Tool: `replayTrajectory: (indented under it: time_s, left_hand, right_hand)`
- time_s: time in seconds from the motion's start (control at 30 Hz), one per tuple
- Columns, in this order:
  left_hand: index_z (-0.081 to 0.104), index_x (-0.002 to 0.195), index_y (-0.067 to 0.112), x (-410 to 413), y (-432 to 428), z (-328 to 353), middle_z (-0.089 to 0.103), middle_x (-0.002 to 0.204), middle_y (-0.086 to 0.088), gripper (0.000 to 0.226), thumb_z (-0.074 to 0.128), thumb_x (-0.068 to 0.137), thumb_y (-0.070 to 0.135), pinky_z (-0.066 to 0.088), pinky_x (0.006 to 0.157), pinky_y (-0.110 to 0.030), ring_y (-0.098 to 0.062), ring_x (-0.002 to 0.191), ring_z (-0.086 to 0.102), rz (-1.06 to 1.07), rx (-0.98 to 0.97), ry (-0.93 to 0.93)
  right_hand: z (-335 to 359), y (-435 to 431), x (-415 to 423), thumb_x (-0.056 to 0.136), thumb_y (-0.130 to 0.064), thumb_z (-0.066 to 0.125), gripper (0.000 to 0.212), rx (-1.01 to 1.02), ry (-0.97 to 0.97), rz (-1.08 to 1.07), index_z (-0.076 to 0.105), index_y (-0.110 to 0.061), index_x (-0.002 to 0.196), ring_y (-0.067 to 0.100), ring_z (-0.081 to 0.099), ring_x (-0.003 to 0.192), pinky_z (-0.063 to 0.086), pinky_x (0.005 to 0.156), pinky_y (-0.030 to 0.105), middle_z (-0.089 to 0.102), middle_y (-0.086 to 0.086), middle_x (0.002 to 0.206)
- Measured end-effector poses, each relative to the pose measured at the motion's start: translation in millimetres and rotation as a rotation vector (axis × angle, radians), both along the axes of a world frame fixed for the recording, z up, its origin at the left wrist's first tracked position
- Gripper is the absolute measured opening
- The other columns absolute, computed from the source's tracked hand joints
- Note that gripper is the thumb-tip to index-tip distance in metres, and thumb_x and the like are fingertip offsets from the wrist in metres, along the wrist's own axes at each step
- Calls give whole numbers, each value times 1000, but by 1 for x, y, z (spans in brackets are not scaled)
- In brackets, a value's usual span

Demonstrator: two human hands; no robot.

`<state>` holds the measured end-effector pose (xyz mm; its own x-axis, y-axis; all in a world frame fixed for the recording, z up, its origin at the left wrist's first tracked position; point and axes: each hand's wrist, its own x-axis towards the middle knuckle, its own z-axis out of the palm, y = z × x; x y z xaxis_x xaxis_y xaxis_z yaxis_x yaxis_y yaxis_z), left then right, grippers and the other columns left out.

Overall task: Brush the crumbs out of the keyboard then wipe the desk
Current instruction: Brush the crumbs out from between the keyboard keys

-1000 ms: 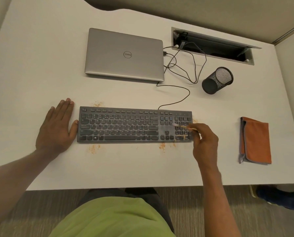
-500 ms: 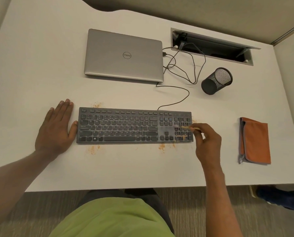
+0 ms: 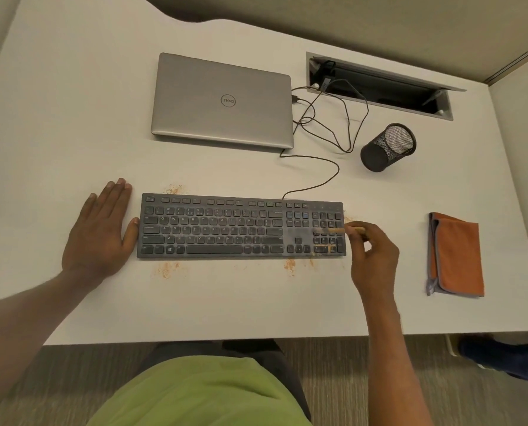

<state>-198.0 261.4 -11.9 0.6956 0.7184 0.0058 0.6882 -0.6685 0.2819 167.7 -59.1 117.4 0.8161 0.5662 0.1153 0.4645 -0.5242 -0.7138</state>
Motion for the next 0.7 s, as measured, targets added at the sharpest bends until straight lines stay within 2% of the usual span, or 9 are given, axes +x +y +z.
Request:
replayTrajectory:
  time_s: [0.1,0.2,0.27,0.4,0.43,0.5,0.57,0.63,0.7]
  left_hand:
    - [17,171,11,0,-1,0,17,177,-4,72,26,108,45,12,134,-47,-20,166,13,2,1,0]
    - [17,171,11,0,-1,1,17,178,-3,72,26,108,44,12,134,-47,-20,166,13,2,-2,0]
    - [18,171,11,0,-1,1,18,177,-4,72,27,108,44,13,134,-47,-20,165,14,3,0,-2]
    - [19,171,11,1,-2,2,18,177,-3,72,27,108,44,12,134,-46,-20,165,14,1,-2,-8]
    - [18,171,11,1,-2,2,18,177,-3,72,27,108,44,12,134,-46,-20,165,14,2,-3,-8]
    - [18,171,11,1,-1,2,18,177,-4,72,26,108,44,12,134,-46,-20,165,14,3,-3,-5]
    - [18,171,11,1,-2,2,18,177,-4,72,27,108,44,13,134,-47,-20,165,14,2,-2,-3]
    - [18,171,11,0,-1,2,18,177,-4,72,27,108,44,14,134,-48,-20,165,14,1,-2,-4]
    - [18,171,11,0,-1,2,18,177,-4,71,27,108,44,14,134,-48,-20,165,14,-1,-3,-8]
  right_hand:
    - [-5,-9,5,104,-12,61,11,-46,-125,-184,73,-12,105,5,60,85,48,76,22,69,-3,97]
    - [1,-6,4,104,-18,61,16,-27,-120,-311,74,-8,104,7,58,75,41,70,8,68,-2,90]
    - [4,2,3,104,-21,63,17,16,-39,-325,75,-11,97,3,58,67,40,63,7,69,0,79]
    - [-4,10,6,102,-26,65,18,38,58,-304,77,-18,91,13,59,64,45,62,24,70,1,72]
    - [-6,10,7,102,-25,65,18,25,53,-302,77,-17,90,17,58,63,44,60,24,69,2,71]
    - [-8,8,8,103,-21,64,19,0,1,-317,76,-13,90,18,54,62,37,56,15,67,3,71]
    - [-5,7,8,104,-20,61,20,4,-62,-360,75,-8,96,17,57,68,36,59,8,69,4,78]
    - [-1,9,5,104,-19,60,19,29,-89,-367,74,-8,99,9,59,72,37,65,5,70,2,83]
    - [3,14,2,103,-18,62,15,50,-50,-337,74,-14,95,2,57,69,37,64,5,67,-2,78]
